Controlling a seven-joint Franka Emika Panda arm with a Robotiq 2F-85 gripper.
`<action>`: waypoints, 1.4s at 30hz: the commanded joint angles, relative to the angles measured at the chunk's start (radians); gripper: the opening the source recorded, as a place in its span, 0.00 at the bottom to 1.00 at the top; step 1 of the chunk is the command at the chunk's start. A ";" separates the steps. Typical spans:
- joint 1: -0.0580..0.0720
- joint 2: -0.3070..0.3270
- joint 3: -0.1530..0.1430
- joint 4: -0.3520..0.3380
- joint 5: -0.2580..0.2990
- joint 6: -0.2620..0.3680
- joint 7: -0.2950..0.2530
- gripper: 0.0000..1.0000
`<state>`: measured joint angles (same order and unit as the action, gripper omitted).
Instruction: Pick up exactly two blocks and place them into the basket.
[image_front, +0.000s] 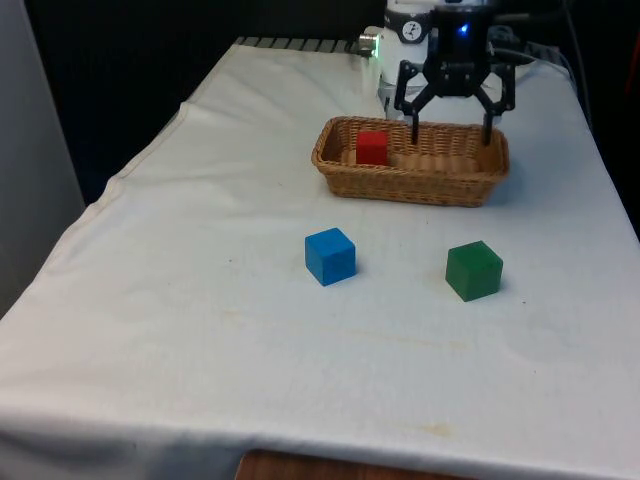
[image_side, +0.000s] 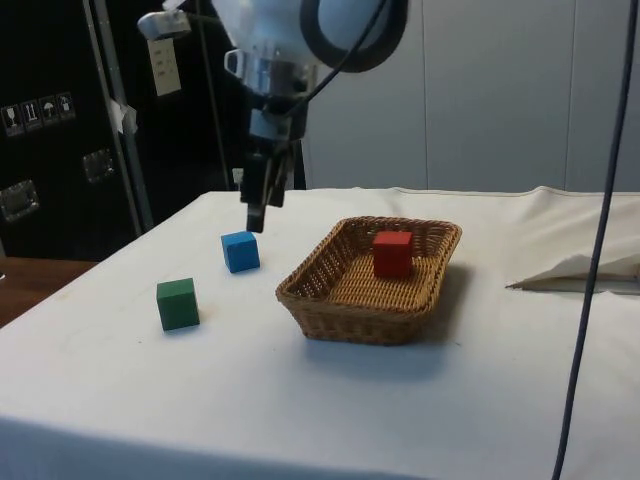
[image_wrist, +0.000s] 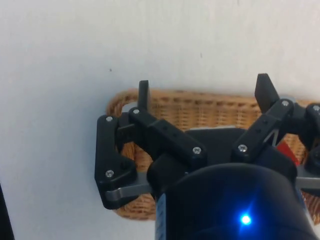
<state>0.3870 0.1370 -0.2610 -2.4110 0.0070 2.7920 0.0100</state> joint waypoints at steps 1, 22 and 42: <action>0.003 0.020 0.005 0.024 0.002 -0.007 0.009 1.00; -0.018 0.239 0.047 0.251 0.016 -0.007 -0.034 1.00; -0.014 0.409 0.033 0.428 0.000 -0.005 -0.079 1.00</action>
<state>0.3730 0.5460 -0.2280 -1.9830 0.0070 2.7870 -0.0690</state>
